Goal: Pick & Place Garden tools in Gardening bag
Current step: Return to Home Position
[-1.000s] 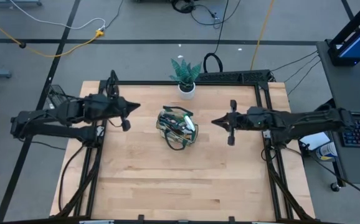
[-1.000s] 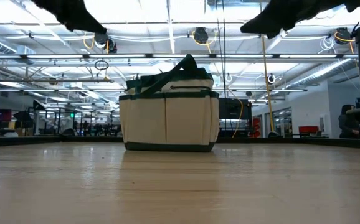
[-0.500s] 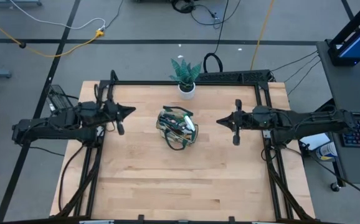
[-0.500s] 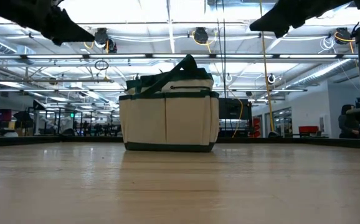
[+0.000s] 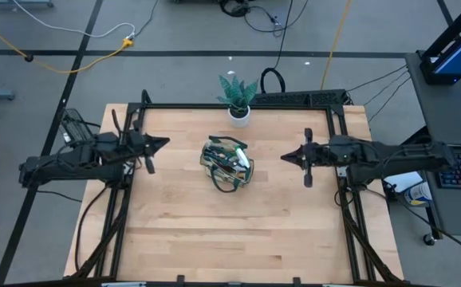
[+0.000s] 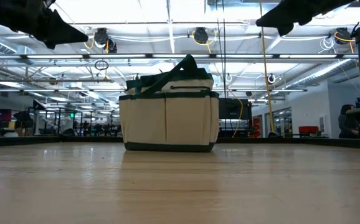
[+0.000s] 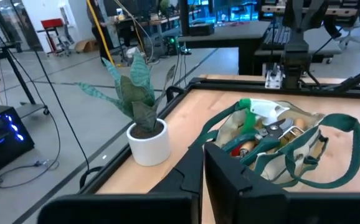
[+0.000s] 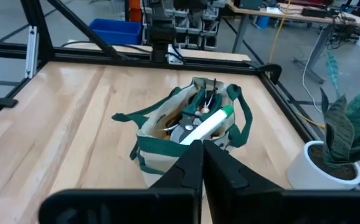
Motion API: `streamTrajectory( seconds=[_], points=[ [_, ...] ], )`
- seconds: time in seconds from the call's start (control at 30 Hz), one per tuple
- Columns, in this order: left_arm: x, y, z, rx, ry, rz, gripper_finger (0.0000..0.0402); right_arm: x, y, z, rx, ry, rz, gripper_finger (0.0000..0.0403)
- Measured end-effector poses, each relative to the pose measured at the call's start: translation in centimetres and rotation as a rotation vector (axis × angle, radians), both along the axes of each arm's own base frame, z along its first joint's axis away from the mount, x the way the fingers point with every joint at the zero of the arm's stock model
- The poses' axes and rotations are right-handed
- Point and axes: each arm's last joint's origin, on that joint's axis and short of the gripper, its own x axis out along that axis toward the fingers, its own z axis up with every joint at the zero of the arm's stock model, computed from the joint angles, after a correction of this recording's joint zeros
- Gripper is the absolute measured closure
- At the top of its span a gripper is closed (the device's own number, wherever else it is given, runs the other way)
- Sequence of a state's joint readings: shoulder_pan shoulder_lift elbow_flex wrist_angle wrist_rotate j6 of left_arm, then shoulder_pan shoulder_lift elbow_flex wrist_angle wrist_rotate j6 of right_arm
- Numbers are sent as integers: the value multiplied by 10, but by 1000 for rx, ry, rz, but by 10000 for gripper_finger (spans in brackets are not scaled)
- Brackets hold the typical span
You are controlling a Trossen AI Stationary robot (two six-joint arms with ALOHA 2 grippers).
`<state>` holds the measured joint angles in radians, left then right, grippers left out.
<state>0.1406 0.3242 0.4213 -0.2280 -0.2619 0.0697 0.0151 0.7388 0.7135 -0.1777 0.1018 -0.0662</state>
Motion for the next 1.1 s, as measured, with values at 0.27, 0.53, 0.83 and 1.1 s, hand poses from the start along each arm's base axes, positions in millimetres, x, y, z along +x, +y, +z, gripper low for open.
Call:
streamTrajectory(
  seconds=[0.27,0.53,0.83,1.1],
  points=[
    [-3,-1,-2,-21,7,0,394,-22,0,-25,3,-101,-2,403],
    [-4,-1,-1,-7,3,-2,387,-44,-1,-44,31,-187,-6,403],
    [-12,-2,2,7,-36,-19,382,-57,-1,-55,43,-233,-5,403],
    [-18,-5,2,15,-44,-81,384,-61,-1,-69,48,-229,-6,403]
  ],
)
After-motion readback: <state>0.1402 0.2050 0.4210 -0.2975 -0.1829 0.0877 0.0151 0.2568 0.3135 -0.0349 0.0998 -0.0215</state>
